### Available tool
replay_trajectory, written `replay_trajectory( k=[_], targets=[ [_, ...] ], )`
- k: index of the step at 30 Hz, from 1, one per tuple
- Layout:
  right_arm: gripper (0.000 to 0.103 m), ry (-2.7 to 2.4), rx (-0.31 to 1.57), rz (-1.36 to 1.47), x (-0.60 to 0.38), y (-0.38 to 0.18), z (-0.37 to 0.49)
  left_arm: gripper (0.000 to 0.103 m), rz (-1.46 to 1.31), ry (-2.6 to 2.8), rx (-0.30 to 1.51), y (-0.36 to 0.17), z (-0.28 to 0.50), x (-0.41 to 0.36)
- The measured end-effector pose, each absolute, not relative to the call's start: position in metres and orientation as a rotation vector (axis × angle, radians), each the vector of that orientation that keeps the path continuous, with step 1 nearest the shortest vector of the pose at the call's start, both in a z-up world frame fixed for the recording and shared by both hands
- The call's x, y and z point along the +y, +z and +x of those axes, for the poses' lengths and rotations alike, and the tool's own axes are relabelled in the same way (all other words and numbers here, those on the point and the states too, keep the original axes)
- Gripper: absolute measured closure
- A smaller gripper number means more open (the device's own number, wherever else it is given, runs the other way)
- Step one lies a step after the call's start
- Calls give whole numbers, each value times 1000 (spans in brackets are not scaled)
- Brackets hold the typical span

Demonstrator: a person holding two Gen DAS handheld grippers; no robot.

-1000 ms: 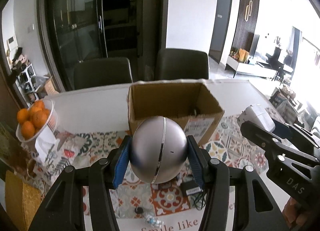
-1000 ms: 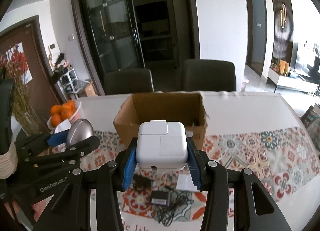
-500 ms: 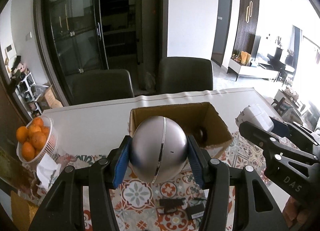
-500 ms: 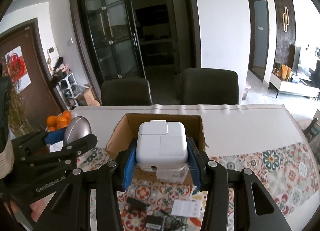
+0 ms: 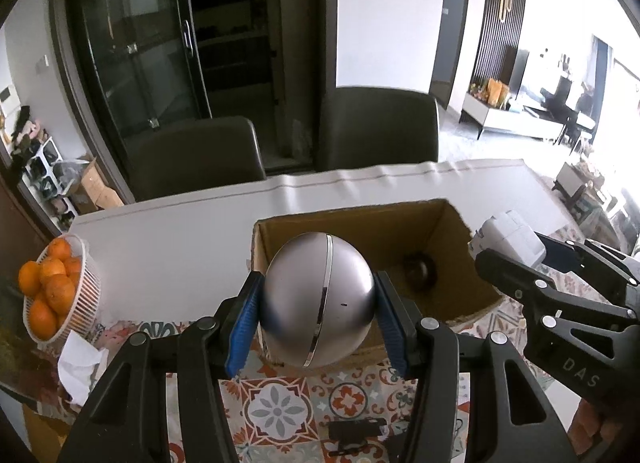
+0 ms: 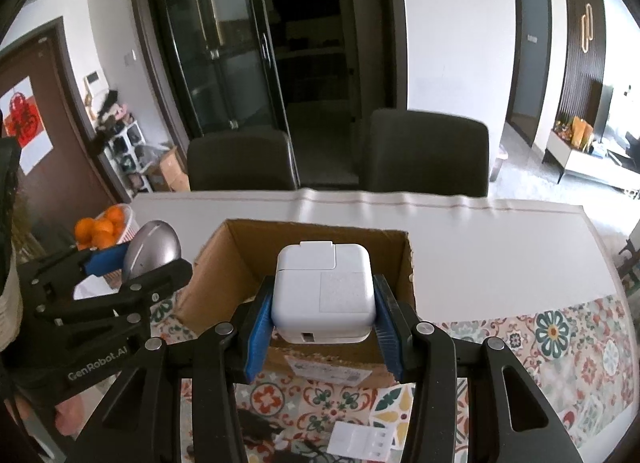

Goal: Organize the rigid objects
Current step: 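Carry the silver sphere and white adapter over the cardboard box with both tools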

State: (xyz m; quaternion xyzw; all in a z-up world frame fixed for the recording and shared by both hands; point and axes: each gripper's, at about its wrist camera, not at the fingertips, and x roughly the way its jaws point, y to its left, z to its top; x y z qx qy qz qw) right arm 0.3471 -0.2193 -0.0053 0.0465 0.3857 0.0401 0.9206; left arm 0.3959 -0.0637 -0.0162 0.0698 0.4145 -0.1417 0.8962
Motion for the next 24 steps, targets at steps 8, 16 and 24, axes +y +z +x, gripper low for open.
replay_trajectory(
  k=[8,16,24],
  targets=[
    [57,95,912,106,-227,-37,381,49,159,-290,945,-45,427,-72],
    [57,88,994,120,-234,-66,399,49,193,-274,1031,-74,443,-79],
    [47,75,1031,130,-237,-80,404,47,196,-256,1065,-85,444,-79]
  ],
)
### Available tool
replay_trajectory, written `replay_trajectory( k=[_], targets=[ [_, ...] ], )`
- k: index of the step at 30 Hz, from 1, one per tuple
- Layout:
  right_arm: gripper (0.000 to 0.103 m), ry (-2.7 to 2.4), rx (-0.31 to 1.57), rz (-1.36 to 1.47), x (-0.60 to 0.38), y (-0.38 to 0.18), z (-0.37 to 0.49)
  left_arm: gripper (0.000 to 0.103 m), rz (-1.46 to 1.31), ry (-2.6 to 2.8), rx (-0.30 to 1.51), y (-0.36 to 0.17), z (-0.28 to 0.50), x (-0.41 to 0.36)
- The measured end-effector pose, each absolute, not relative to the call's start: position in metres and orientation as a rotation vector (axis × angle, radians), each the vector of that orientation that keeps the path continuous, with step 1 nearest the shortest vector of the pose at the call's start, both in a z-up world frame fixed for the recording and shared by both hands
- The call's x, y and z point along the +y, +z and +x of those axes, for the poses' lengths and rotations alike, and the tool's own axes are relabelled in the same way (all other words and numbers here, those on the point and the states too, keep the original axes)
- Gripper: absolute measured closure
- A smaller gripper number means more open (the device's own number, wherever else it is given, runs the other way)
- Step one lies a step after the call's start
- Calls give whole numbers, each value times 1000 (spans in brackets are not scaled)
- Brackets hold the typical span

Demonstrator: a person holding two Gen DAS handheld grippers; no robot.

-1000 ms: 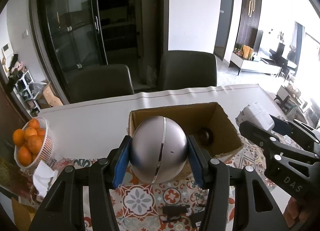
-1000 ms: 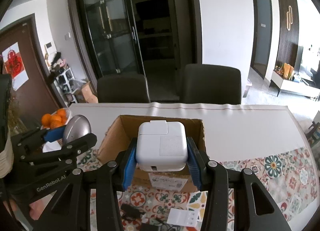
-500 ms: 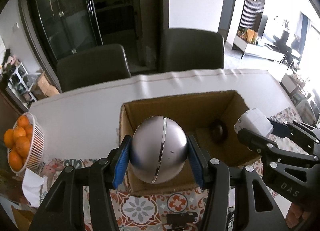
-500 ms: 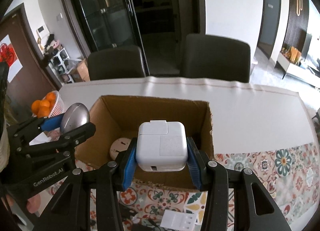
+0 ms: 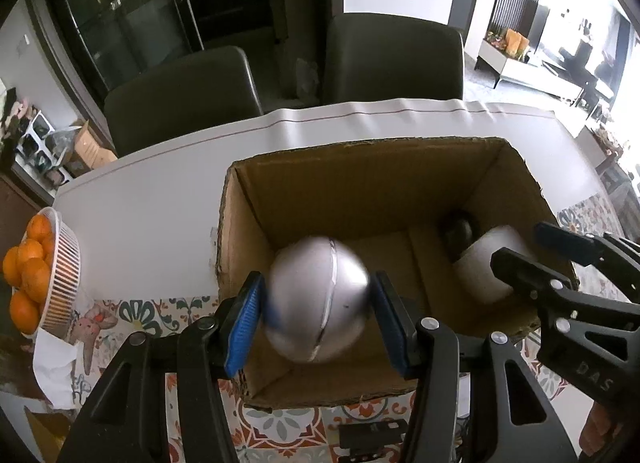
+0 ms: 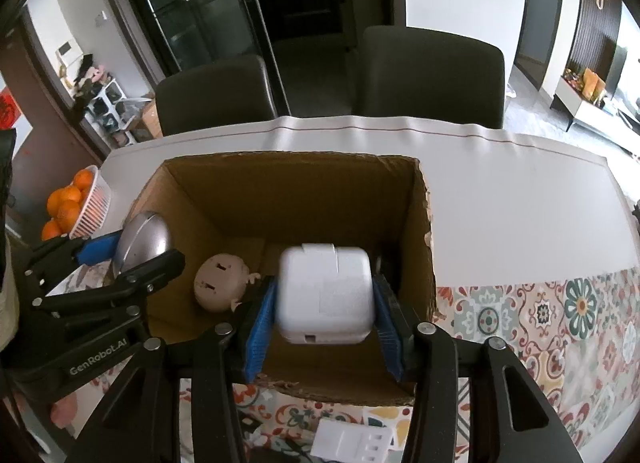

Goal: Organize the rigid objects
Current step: 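Carry the silver sphere and white adapter over the cardboard box with both tools, then open both tools to drop the sphere and white adapter into the box, then move the right tool to the black adapter while the left tool approaches the astronaut keychain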

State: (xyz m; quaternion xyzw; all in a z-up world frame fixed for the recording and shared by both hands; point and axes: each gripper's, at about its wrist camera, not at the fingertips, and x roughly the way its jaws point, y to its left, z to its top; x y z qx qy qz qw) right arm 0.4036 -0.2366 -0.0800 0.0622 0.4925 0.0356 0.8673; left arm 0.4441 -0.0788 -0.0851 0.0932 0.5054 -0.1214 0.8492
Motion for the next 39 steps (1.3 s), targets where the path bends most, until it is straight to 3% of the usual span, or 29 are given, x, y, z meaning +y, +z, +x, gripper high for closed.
replay_trajectory(
  k=[2,5,13,16,21,39],
  targets=[
    [40,71,1020,130,-237,-77,403,43,197,-251,1053,-82,442,-78],
    [40,51,1003,111,-236,-71,398,39,200,-240,1027,-75,438,-77],
    [40,4,937,99,-234,-47,372,13,165,-191,964,-51,408,-64],
    [39,-6,908,87,-230,-37,358,12,149,-178,950,-44,393,-59],
    [27,-34,846,51,-224,-18,331,5,137,-155,904,-30,364,-48],
    [26,-20,791,13,-201,-5,262,0,116,-91,835,-18,290,-15]
  ],
)
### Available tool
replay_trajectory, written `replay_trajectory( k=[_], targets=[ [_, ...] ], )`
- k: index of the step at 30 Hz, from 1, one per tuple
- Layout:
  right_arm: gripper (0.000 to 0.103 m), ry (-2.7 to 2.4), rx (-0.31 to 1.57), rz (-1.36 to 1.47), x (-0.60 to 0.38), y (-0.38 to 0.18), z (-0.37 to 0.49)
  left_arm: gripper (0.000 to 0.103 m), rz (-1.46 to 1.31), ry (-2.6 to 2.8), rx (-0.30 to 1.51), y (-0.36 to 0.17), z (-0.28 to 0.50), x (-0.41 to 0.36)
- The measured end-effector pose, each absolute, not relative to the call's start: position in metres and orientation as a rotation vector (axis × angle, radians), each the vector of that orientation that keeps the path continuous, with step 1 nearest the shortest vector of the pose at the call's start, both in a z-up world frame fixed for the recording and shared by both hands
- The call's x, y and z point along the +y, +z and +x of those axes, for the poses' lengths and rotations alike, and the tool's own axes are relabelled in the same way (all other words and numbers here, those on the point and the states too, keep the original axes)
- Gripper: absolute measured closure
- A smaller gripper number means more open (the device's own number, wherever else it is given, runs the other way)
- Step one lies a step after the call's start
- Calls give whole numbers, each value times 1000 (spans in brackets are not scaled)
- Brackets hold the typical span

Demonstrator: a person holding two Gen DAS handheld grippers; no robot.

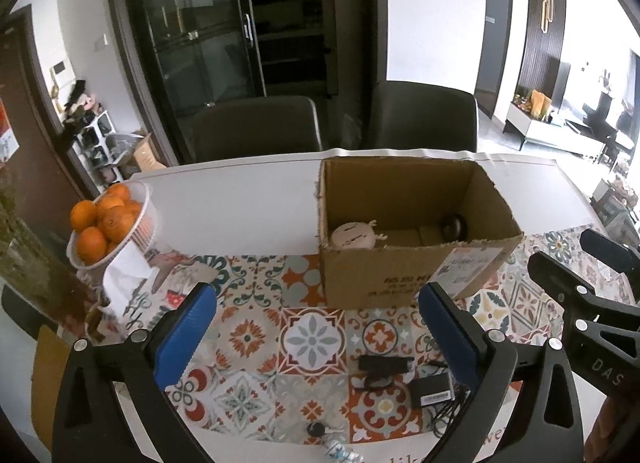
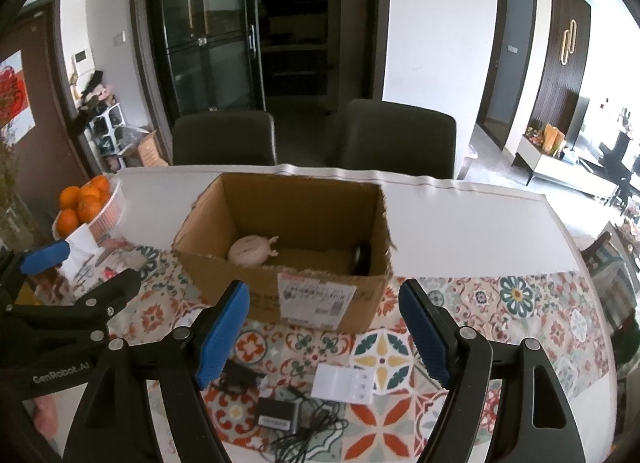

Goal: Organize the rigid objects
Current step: 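Move the right tool to the black adapter while the left tool approaches the astronaut keychain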

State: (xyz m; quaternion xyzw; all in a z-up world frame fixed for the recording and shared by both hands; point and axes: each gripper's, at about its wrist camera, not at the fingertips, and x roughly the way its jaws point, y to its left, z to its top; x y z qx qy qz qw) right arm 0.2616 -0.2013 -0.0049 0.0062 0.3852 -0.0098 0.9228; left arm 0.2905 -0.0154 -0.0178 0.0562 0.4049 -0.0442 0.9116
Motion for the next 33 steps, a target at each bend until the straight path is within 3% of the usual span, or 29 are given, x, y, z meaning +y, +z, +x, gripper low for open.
replay_trajectory(
  k=[33],
  targets=[
    [26,156,1001,-21,-157,-113,233,0,95,32,1033,-116,241,27]
  ],
)
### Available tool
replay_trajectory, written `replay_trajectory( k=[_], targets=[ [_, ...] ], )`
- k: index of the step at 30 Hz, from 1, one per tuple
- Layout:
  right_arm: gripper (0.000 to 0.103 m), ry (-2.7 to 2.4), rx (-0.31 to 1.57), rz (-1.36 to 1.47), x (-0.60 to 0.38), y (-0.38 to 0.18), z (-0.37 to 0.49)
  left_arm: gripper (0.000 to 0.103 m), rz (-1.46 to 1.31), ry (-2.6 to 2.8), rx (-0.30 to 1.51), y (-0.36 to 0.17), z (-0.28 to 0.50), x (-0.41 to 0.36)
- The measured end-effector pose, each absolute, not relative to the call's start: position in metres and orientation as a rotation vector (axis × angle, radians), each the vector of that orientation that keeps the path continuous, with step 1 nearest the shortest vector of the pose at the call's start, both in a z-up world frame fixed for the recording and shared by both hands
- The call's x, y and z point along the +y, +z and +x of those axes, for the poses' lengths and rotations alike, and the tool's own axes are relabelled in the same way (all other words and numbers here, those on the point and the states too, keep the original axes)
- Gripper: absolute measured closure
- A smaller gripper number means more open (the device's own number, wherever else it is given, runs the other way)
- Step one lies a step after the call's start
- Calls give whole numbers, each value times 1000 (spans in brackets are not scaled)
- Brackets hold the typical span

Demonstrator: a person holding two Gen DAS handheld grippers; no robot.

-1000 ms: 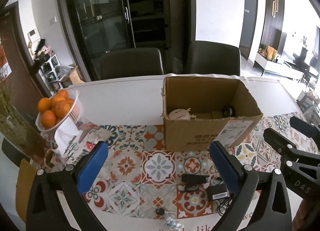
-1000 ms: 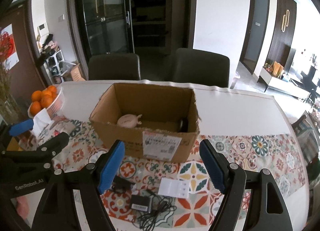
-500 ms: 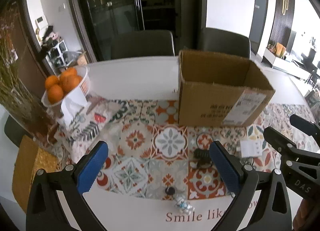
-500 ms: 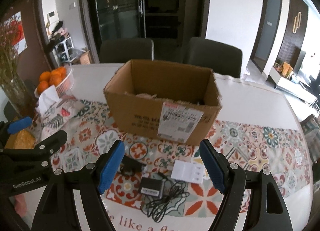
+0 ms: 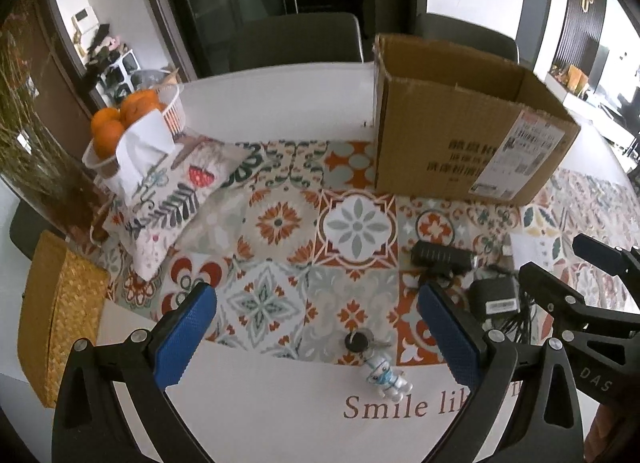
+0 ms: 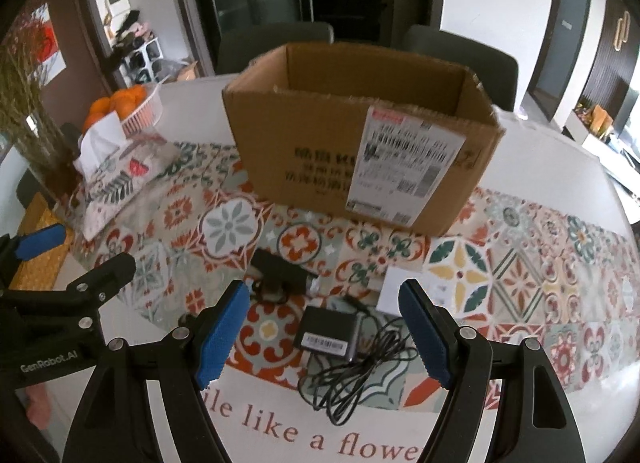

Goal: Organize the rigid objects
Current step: 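Move the right tool to the black adapter while the left tool approaches the astronaut keychain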

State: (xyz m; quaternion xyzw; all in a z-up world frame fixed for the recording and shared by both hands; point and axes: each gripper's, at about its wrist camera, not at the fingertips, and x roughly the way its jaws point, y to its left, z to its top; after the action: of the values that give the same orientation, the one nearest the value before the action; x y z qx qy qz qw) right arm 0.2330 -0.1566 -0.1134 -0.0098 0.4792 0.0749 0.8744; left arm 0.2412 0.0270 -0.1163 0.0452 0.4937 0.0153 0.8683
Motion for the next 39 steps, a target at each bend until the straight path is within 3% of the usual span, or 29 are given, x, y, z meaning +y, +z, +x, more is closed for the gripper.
replay_trajectory(
  k=[28,39],
  targets=[
    [27,184,1181,2,-152,-203,252,1,82,81,1202,-189,253,30],
    [40,159,1201,5,-150,-220,257,1,86,90,1224,-197,256,31]
  ],
)
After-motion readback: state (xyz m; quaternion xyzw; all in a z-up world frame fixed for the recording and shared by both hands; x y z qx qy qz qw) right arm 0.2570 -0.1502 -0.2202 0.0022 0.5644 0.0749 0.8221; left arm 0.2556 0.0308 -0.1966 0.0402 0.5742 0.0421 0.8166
